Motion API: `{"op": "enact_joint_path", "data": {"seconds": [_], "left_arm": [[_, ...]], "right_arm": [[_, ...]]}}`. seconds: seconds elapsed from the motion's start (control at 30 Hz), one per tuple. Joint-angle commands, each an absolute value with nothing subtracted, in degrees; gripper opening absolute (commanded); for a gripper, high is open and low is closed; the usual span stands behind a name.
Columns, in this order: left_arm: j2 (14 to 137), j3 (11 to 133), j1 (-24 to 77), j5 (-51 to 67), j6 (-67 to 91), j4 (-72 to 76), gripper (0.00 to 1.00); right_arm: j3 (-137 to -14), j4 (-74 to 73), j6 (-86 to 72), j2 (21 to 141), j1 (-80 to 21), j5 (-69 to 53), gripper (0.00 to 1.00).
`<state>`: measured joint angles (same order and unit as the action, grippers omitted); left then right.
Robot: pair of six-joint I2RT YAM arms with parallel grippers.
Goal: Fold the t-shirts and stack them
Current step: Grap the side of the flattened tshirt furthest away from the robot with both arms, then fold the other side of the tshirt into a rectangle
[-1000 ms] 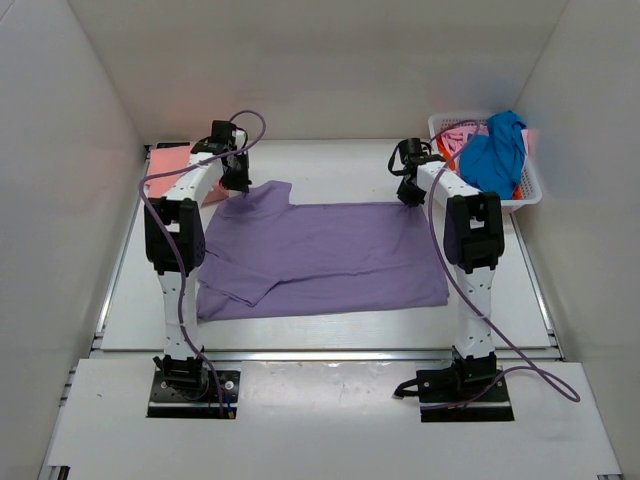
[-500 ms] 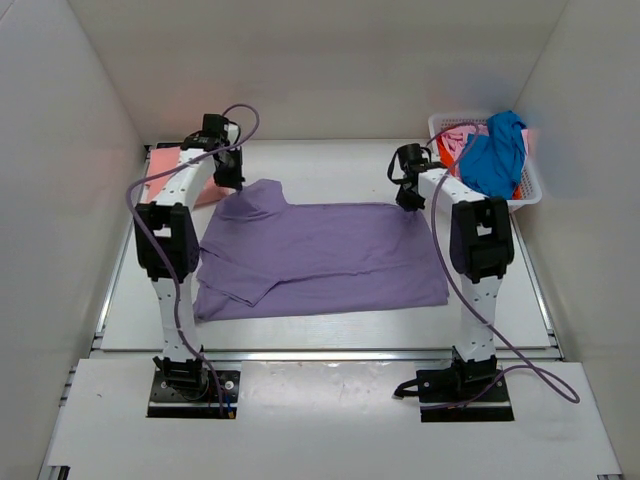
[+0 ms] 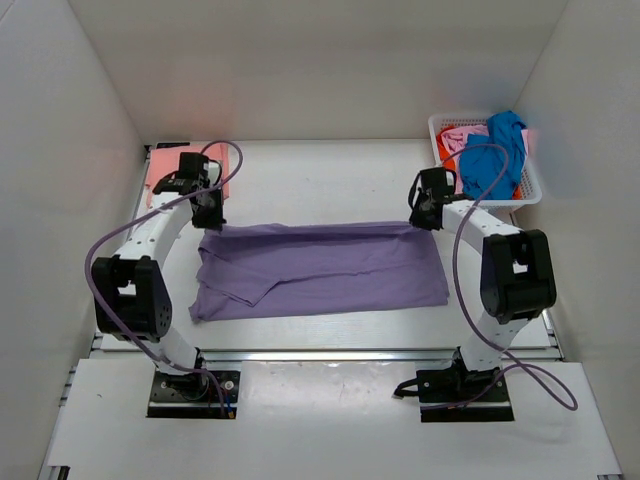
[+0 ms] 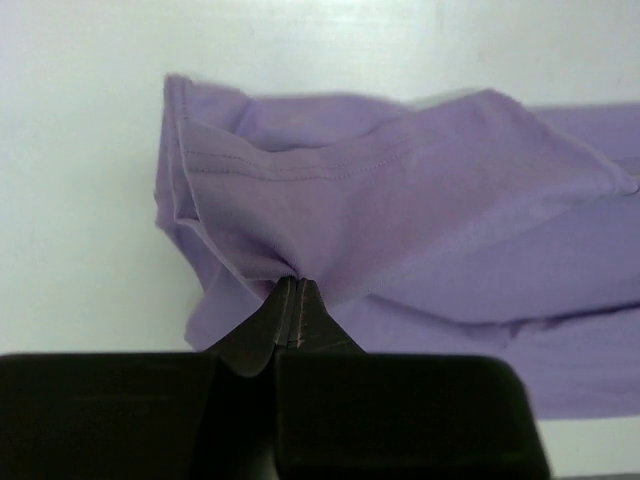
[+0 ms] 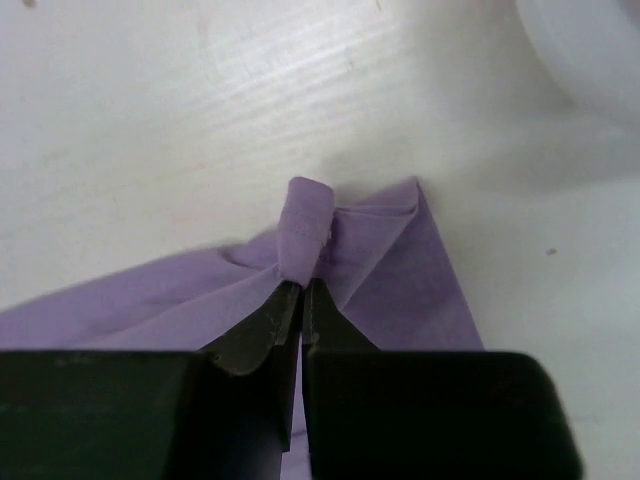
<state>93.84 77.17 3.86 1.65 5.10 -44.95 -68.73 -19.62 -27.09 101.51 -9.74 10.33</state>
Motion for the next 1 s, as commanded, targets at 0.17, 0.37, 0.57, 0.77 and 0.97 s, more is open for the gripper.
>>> {"op": "enact_joint_path", "data": {"seconds": [0.17,0.37,0.57,0.77,0.97], "left_arm": [[81.22,64.61,5.62,-1.76,3.78,-44.21,0.00],[76.91,58.02,6.41,-2.02,4.83,-43.95,0.00],[75.15,52.74,6.41,-2.63,5.18,-43.15,0.00],[76.20,50.54,5.19,-5.80,6.50,-42.98,0.10],[74.19,50.98,5.01,-6.42,7.47,-42.80,0.31]], "right_arm": [[-55.55,-9.94,-26.72,89.40,-7.47,4.76,0.01],[-49.05,-7.65,-27.34,85.26,-6.77,2.91,0.02],[-44.75,-6.15,-27.33,83.67,-5.45,1.84,0.11],[-39.39,-8.69,-30.32,79.63,-6.24,2.80,0.19],[-35.60,-13.18,-31.38,69.45,-5.72,3.26,0.34]]}}
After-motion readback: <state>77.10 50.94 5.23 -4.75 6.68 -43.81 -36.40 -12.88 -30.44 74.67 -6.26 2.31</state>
